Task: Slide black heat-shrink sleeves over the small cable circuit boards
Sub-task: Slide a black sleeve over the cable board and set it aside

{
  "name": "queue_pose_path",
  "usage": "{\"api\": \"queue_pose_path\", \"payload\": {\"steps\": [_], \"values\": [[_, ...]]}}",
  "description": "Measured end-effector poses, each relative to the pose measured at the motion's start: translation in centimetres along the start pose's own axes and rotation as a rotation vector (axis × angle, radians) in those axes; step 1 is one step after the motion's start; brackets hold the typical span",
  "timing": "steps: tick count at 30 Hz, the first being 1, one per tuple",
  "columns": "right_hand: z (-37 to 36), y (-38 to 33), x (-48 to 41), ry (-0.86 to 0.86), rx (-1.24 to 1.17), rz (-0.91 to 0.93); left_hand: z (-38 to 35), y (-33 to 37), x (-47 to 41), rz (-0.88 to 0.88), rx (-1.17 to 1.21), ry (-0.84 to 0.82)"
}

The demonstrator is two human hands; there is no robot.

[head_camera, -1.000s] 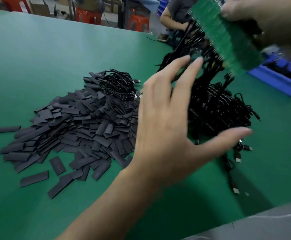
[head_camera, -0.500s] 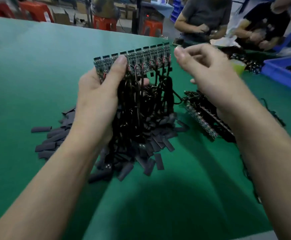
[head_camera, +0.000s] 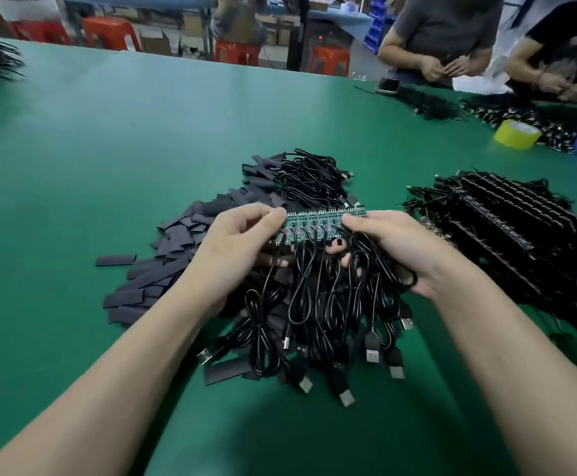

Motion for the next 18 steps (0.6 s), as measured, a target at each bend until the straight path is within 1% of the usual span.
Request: {"api": "queue_pose_path", "payload": {"steps": [1,2,3,4,5,6,7,8,9,11,14,18], "values": [[0.3,0.1,-0.4,0.013,0.039,0.018,0.2,-0.1,0.0,-0.048,-0.059,0.013],[0.5,0.0,-0.7,0.038,0.140,0.068,0.5,-0.3,0.0,-0.078,-0.094,0.036],[0.7,-0.4,-0.9,0.094,0.307,0.169,0.7,-0.4,0.0,-0.088,-0.096,0.052],[0.8,-1.2,-0.8,0.184,0.495,0.315,0.9,-0.5,0.0,-0.087,-0.084,0.065],[0.7,-2.0,-0.6,0.276,0.644,0.480,0.9,-0.6,0.0,-0.089,-0.072,0.076],[0.0,-2.8,-0.2,0.329,0.754,0.633,0.9,-0.6,0.0,-0.096,-0.058,0.088],[-1.2,-3.2,0.1,0.333,0.848,0.752,0.8,-0.6,0.1,-0.105,-0.035,0.097],[-2.5,-3.3,0.3,0.299,0.920,0.830,0.7,-0.5,0.1,-0.109,-0.006,0.101],[-3.6,-3.0,0.3,0.255,0.963,0.865,0.7,-0.5,0.1,-0.107,0.023,0.099],[-4.9,-2.0,0.1,0.201,0.950,0.858,0.6,-0.5,0.2,-0.097,0.066,0.080],[-4.8,-0.6,-0.1,0.195,0.850,0.843,0.3,-0.5,0.4,-0.107,0.113,0.031],[-4.6,0.0,-0.5,0.170,0.861,0.831,0.1,-0.1,0.4,-0.153,0.066,-0.002]]}}
Point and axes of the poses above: each hand's wrist, its own x-axis away from the middle knuckle, its own z-axis out of the back of the hand, y = z × x, the point moved 4 cm from there along -x, towards the middle knuckle, and after that the axes turned 1 degree about x, right-handed, at the moved point
